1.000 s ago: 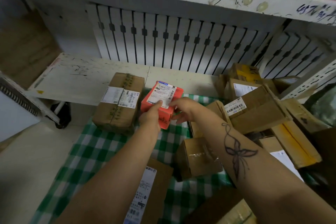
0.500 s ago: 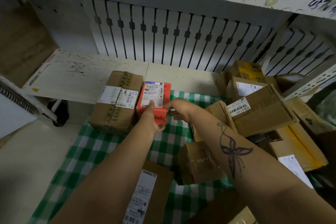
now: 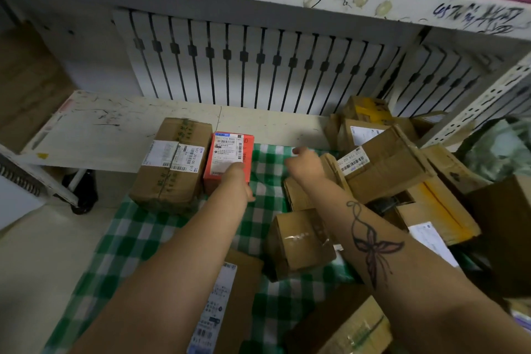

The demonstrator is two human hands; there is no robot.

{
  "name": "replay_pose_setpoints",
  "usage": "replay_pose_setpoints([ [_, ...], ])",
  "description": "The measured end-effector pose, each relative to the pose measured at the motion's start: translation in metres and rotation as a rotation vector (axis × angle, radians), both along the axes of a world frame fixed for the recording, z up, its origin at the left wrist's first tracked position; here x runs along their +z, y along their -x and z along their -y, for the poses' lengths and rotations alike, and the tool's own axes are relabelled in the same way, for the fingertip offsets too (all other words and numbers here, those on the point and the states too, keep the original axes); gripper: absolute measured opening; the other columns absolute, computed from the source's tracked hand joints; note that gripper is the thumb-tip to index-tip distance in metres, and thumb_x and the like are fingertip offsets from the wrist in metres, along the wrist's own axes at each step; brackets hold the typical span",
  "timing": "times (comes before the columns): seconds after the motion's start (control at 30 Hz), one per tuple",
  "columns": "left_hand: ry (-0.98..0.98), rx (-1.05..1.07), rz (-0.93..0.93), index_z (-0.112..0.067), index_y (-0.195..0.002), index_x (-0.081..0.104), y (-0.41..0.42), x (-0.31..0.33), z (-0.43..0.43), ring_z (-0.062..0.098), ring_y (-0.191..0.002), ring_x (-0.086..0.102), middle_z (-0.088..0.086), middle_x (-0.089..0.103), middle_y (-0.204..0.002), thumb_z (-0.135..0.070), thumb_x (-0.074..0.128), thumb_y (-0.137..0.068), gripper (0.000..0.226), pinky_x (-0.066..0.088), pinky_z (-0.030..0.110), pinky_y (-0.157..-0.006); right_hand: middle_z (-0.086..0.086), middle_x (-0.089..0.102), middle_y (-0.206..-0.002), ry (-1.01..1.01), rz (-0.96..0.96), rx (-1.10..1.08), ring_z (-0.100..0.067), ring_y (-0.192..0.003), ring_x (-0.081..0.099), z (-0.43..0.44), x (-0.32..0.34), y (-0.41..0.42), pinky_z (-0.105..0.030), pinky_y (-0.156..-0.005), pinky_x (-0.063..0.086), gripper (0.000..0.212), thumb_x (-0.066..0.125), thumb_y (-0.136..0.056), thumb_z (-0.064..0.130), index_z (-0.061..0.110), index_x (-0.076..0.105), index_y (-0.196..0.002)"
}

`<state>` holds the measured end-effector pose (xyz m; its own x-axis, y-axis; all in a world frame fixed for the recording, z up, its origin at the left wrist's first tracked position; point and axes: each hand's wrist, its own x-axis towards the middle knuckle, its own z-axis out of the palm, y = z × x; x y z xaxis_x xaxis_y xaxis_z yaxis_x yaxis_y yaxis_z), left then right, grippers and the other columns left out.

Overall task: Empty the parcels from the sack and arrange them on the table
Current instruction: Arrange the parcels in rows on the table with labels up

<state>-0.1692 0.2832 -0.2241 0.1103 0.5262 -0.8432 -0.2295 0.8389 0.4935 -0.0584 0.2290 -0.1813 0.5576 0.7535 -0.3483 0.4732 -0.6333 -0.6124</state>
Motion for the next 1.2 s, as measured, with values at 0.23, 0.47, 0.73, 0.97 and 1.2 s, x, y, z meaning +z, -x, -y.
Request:
replay_pose_setpoints([
  [0.23, -0.087, -0.24, -0.028, -0.009, -0.14, 0.038, -0.024, 0.027, 0.031, 0.036, -0.132, 0.038, 0.018, 0.036, -0.145, -0.026, 0.053, -0.092, 0.053, 0.033, 0.051, -0.109, -0.014, 0.025, -0.151, 0.16, 0.165, -0.164, -0.036, -0.135, 0.03, 0.043, 0.0, -0.035, -0.046, -0.111, 0.028, 0.056, 0.042, -0.095, 0.029, 0.008, 0.027, -0.145],
  [0.47, -0.131, -0.334, 0.103, -0.003, -0.135, 0.043, -0.033, 0.035, 0.044, 0.032, -0.129, 0.044, 0.017, 0.047, -0.139, -0.028, 0.046, -0.096, 0.046, 0.037, 0.044, -0.103, -0.005, 0.001, -0.16, 0.289, 0.103, -0.063, -0.032, -0.142, 0.014, 0.063, -0.007, -0.042, -0.043, -0.113, 0.024, 0.069, 0.041, -0.094, 0.026, 0.011, 0.008, -0.152],
  [0.73, -0.171, -0.488, 0.066, -0.003, -0.135, 0.043, -0.038, 0.037, 0.049, 0.03, -0.127, 0.047, 0.017, 0.051, -0.136, -0.031, 0.045, -0.096, 0.048, 0.035, 0.043, -0.106, -0.016, 0.048, -0.135, 0.131, -0.094, 0.044, -0.034, -0.12, 0.051, 0.071, -0.009, -0.042, -0.041, -0.098, 0.047, 0.065, 0.046, -0.089, 0.0, 0.029, 0.028, -0.144],
  [0.97, -0.241, -0.653, 0.083, -0.006, -0.137, 0.042, -0.043, 0.042, 0.046, 0.034, -0.128, 0.045, 0.018, 0.049, -0.138, -0.046, 0.054, -0.089, 0.064, 0.035, 0.047, -0.104, -0.01, 0.065, -0.113, -0.115, 0.097, 0.033, -0.029, -0.106, 0.061, 0.064, 0.008, -0.031, -0.038, -0.087, 0.051, 0.046, 0.066, -0.08, 0.015, 0.013, 0.053, -0.124],
  [1.2, -0.334, -0.341, 0.012, -0.02, -0.131, 0.043, -0.048, 0.041, 0.023, 0.033, -0.108, 0.059, 0.009, 0.06, -0.123, -0.034, 0.064, -0.085, 0.052, 0.048, 0.052, -0.083, -0.012, 0.054, -0.135, -0.289, -0.33, 0.213, -0.026, -0.125, 0.051, 0.046, 0.01, -0.022, -0.038, -0.106, 0.042, 0.055, 0.057, -0.085, -0.004, 0.008, 0.046, -0.138],
])
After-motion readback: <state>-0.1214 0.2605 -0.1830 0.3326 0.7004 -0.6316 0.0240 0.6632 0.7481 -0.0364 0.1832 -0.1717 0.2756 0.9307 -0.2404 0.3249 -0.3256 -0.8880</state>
